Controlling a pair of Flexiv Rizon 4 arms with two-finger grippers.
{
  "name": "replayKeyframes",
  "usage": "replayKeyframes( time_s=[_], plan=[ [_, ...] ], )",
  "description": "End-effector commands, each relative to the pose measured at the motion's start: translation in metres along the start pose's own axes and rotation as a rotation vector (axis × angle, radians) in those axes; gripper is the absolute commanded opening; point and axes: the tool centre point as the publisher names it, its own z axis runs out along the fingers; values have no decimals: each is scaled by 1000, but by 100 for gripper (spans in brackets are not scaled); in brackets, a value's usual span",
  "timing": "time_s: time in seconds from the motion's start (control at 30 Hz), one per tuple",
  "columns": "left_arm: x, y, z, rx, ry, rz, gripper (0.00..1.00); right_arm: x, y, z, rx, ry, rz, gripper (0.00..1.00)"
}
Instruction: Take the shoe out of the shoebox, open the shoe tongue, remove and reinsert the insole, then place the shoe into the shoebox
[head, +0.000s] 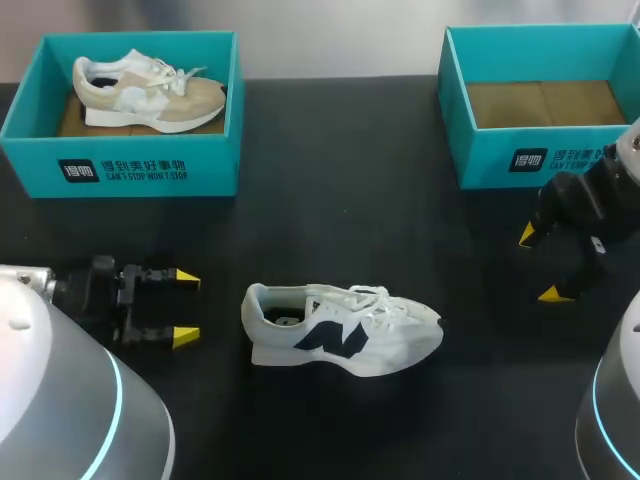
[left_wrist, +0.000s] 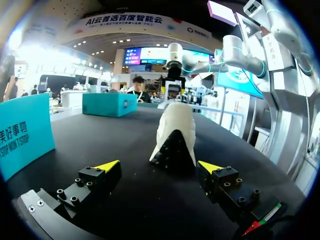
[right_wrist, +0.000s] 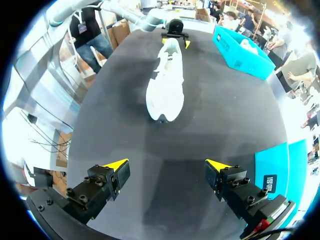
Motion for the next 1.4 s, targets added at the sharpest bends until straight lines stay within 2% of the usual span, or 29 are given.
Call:
replayKeyframes(
  time_s=[0.03, 0.27, 0.6, 0.87, 1.4],
  plan=[
    [-2, 0, 10, -8, 15, 8, 100, 0, 1, 0, 3, 0, 1, 100],
    [10, 4, 30, -14, 34, 48, 100, 0, 1, 0, 3, 0, 1, 100],
    [23, 2, 47, 6, 60, 65, 100, 0, 1, 0, 3, 0, 1, 100],
    [21, 3, 63, 7, 46, 52, 100, 0, 1, 0, 3, 0, 1, 100],
    [23, 0, 77, 0, 66, 15, 100, 0, 1, 0, 3, 0, 1, 100]
  ],
)
